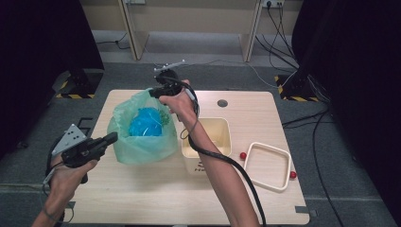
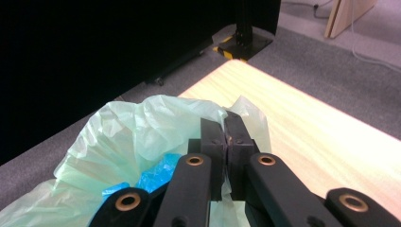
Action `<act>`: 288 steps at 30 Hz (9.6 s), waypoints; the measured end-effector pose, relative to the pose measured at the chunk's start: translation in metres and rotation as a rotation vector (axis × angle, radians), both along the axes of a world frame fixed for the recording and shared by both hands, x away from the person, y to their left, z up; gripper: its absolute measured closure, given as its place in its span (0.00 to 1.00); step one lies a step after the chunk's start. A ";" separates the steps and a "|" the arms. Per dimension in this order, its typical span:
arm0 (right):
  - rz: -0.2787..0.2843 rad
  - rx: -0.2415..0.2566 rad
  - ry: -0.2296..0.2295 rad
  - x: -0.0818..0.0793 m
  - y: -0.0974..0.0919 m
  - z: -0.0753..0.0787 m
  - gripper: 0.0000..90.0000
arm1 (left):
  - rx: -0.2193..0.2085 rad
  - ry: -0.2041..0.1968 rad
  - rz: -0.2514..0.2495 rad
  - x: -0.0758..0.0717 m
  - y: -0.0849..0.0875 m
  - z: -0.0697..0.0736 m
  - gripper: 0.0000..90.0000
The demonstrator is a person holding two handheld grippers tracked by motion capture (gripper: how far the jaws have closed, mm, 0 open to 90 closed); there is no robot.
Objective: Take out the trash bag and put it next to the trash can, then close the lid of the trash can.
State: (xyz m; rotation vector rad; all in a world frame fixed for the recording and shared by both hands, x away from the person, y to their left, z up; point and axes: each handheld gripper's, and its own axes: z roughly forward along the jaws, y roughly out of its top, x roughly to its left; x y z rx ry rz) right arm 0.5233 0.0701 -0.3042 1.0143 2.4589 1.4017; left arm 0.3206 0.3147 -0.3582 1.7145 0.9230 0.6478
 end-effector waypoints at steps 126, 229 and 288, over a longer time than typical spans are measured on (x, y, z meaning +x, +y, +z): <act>-0.511 -0.068 0.039 -0.087 -0.358 -0.123 0.26 | 0.234 0.206 -0.234 -0.027 -0.155 -0.148 0.17; -0.605 -0.220 0.014 -0.110 -0.411 -0.142 0.85 | 0.191 0.253 -0.235 -0.019 -0.153 -0.143 0.17; -0.207 -0.166 0.005 -0.037 -0.228 -0.039 0.85 | 0.072 0.069 -0.200 -0.003 -0.170 -0.064 0.16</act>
